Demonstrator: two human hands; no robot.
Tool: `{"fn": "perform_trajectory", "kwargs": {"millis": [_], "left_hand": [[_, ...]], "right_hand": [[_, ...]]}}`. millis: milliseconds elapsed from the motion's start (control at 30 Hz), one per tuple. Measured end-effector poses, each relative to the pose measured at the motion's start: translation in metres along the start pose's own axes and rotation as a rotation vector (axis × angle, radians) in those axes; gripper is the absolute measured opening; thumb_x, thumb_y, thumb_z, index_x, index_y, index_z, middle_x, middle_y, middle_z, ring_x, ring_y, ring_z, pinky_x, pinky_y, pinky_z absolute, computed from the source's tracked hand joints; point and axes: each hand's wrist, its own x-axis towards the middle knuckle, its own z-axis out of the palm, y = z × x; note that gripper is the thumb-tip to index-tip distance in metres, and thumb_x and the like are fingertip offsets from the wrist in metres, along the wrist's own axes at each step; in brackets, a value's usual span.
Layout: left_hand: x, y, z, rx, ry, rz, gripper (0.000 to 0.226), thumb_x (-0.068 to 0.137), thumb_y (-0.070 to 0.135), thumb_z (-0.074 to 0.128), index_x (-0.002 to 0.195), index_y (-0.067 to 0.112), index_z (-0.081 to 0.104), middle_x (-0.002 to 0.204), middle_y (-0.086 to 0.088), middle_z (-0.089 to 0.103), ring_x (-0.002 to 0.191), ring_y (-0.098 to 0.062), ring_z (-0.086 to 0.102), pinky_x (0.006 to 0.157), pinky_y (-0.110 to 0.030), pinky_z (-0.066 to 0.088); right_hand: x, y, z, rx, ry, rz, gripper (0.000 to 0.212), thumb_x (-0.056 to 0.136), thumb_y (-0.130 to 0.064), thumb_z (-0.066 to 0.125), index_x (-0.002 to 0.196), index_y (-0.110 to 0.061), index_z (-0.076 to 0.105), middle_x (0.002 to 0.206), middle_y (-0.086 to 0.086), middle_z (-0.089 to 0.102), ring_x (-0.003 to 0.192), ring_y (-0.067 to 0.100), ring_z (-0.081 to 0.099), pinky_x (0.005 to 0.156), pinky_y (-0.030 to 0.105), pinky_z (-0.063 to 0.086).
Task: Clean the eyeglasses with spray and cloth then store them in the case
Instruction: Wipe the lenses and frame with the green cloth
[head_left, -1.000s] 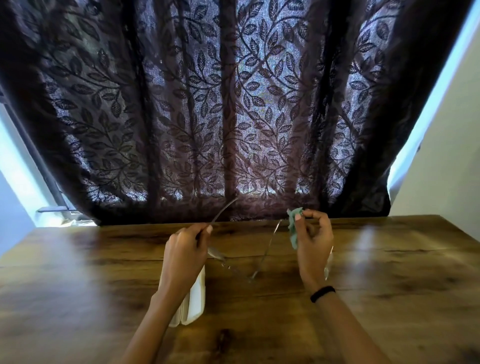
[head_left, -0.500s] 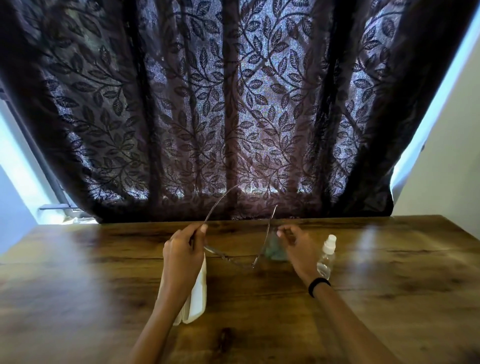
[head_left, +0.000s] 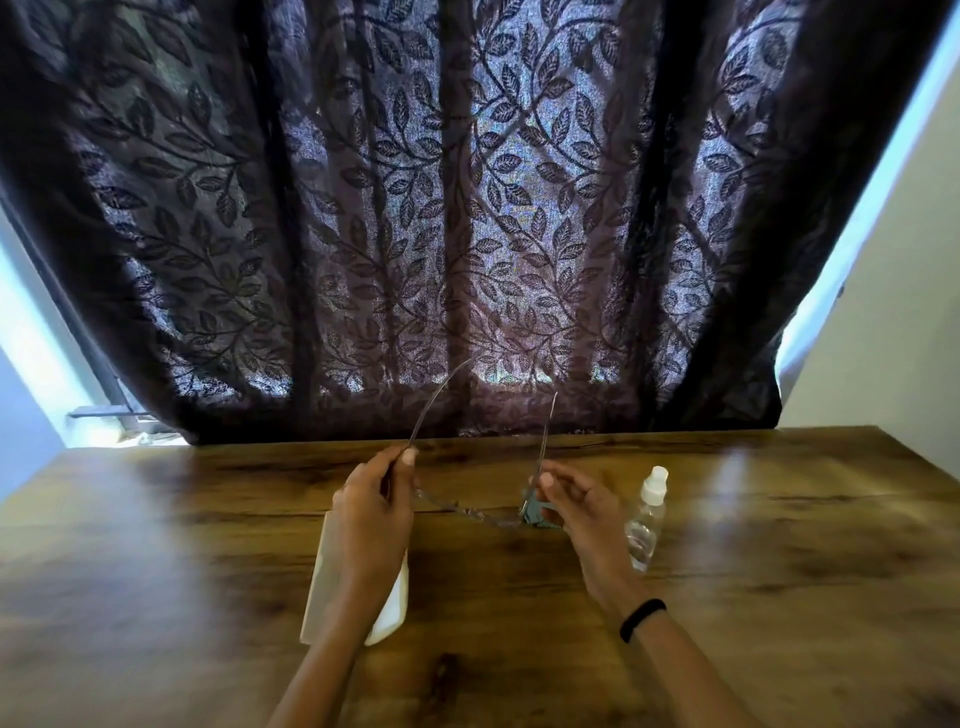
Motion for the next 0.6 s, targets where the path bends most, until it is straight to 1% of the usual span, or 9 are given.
{"fn": "perform_trajectory", "kwargs": {"millis": [100, 167, 233, 267, 367, 400, 467, 533, 600], "left_hand": [[-0.001, -0.001, 0.003, -0.023, 0.013, -0.021, 0.035, 0.087, 0.039, 0.044, 0.09, 0.013, 0.068, 0.061, 0.015, 0.058, 0.06, -0.008, 0.058, 0.053, -0.021, 0.041], [-0.002, -0.002, 0.003, -0.036, 0.011, -0.04, 0.036, 0.086, 0.04, 0.044, 0.093, 0.013, 0.068, 0.062, 0.013, 0.059, 0.06, -0.007, 0.058, 0.053, -0.018, 0.041], [-0.003, -0.004, 0.003, -0.061, -0.005, -0.054, 0.035, 0.086, 0.04, 0.045, 0.092, 0.015, 0.068, 0.063, 0.012, 0.061, 0.059, -0.007, 0.059, 0.053, -0.018, 0.043], [-0.003, -0.006, 0.003, -0.07, -0.018, -0.058, 0.034, 0.086, 0.04, 0.045, 0.091, 0.015, 0.068, 0.064, 0.012, 0.062, 0.059, -0.007, 0.06, 0.053, -0.019, 0.045], [-0.005, -0.016, 0.004, -0.072, -0.065, -0.098, 0.026, 0.087, 0.038, 0.048, 0.091, 0.021, 0.068, 0.069, 0.013, 0.066, 0.064, -0.009, 0.063, 0.057, -0.03, 0.049], [-0.006, -0.018, 0.004, -0.069, -0.074, -0.116, 0.023, 0.087, 0.035, 0.051, 0.094, 0.022, 0.069, 0.071, 0.015, 0.066, 0.068, -0.009, 0.063, 0.058, -0.03, 0.049], [-0.008, -0.022, 0.004, -0.061, -0.072, -0.133, 0.02, 0.086, 0.029, 0.056, 0.099, 0.02, 0.069, 0.077, 0.019, 0.064, 0.076, -0.008, 0.063, 0.062, -0.024, 0.047], [-0.008, -0.023, 0.003, -0.061, -0.071, -0.121, 0.013, 0.085, 0.022, 0.061, 0.095, 0.023, 0.069, 0.081, 0.021, 0.063, 0.081, -0.006, 0.061, 0.064, -0.02, 0.045], [-0.009, -0.022, 0.003, -0.065, -0.082, -0.111, 0.013, 0.083, 0.014, 0.063, 0.091, 0.023, 0.069, 0.083, 0.02, 0.062, 0.08, -0.004, 0.061, 0.065, -0.014, 0.045]], "right_hand": [[-0.003, 0.004, 0.004, -0.043, -0.008, -0.008, 0.028, 0.083, -0.009, 0.063, 0.109, -0.016, 0.061, 0.098, 0.005, 0.069, 0.092, 0.014, 0.064, 0.071, 0.016, 0.054], [-0.004, 0.006, 0.006, -0.069, 0.017, -0.028, 0.03, 0.081, -0.008, 0.064, 0.109, -0.019, 0.061, 0.095, 0.007, 0.07, 0.089, 0.014, 0.065, 0.073, 0.017, 0.055], [-0.005, 0.006, 0.007, -0.076, 0.046, -0.05, 0.03, 0.081, -0.008, 0.064, 0.109, -0.02, 0.06, 0.094, 0.005, 0.069, 0.089, 0.013, 0.065, 0.072, 0.016, 0.054], [-0.005, 0.005, 0.007, -0.085, 0.055, -0.069, 0.031, 0.082, -0.009, 0.064, 0.11, -0.02, 0.06, 0.095, 0.005, 0.069, 0.09, 0.012, 0.065, 0.072, 0.014, 0.054], [-0.002, 0.003, 0.006, -0.171, 0.074, -0.138, 0.03, 0.082, -0.008, 0.065, 0.108, -0.023, 0.061, 0.097, 0.002, 0.069, 0.093, 0.009, 0.064, 0.073, 0.01, 0.051], [-0.001, 0.001, 0.006, -0.211, 0.075, -0.164, 0.03, 0.082, -0.008, 0.065, 0.108, -0.023, 0.062, 0.097, 0.0, 0.069, 0.092, 0.006, 0.063, 0.075, 0.009, 0.051], [-0.001, -0.001, 0.006, -0.305, 0.071, -0.228, 0.03, 0.082, -0.008, 0.065, 0.111, -0.017, 0.063, 0.094, -0.006, 0.067, 0.088, -0.001, 0.063, 0.076, 0.007, 0.049], [-0.002, -0.001, 0.005, -0.398, 0.064, -0.312, 0.03, 0.082, -0.007, 0.064, 0.112, -0.013, 0.063, 0.096, -0.012, 0.064, 0.086, -0.013, 0.059, 0.075, 0.004, 0.047], [-0.003, -0.002, 0.004, -0.485, 0.053, -0.409, 0.03, 0.083, -0.007, 0.063, 0.112, -0.013, 0.063, 0.101, -0.012, 0.063, 0.087, -0.02, 0.056, 0.075, 0.003, 0.047]]}}
